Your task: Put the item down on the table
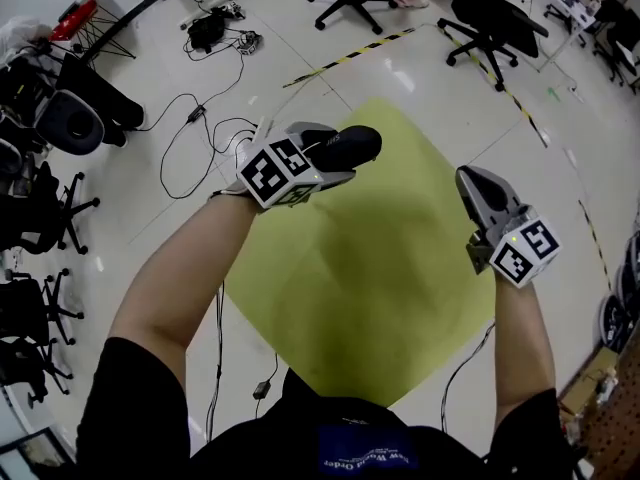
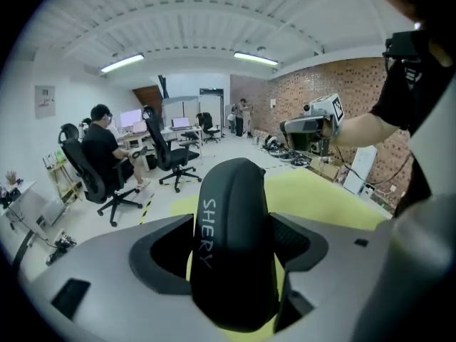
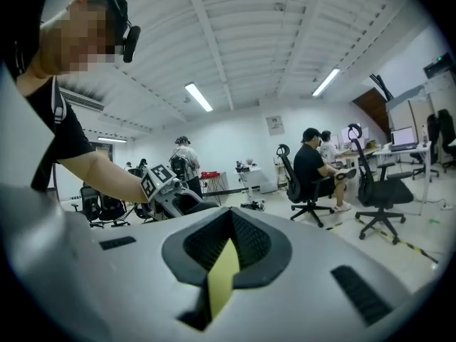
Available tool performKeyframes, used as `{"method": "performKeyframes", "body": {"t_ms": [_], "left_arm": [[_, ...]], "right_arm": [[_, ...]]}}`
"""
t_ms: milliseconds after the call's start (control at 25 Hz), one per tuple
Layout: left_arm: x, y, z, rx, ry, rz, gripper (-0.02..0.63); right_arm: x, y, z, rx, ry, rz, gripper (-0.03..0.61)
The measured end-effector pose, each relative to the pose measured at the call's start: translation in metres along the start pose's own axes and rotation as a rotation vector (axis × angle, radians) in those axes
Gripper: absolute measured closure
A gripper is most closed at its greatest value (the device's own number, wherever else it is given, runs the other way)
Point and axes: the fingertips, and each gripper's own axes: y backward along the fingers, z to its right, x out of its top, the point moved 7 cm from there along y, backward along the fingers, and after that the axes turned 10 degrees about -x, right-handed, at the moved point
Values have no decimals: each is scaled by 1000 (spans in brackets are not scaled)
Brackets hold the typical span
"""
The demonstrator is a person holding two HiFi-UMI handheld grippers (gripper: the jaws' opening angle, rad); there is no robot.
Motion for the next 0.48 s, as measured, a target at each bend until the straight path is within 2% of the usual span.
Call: {"method": "performKeyframes", "body": {"t_ms": [240,360,480], "left_arm": [[-39,-55,-27,8,-24,-187,279],[-50,-73,-30,8,-64,-244,279],[-56,-82,-30,3,-77,-260,279]], "right_arm": [[-37,-13,12,0,-46,-40,591],[-49,-16,13,8,-59,-56,591],[-57,-19,14,11,-63,-69,591]]}}
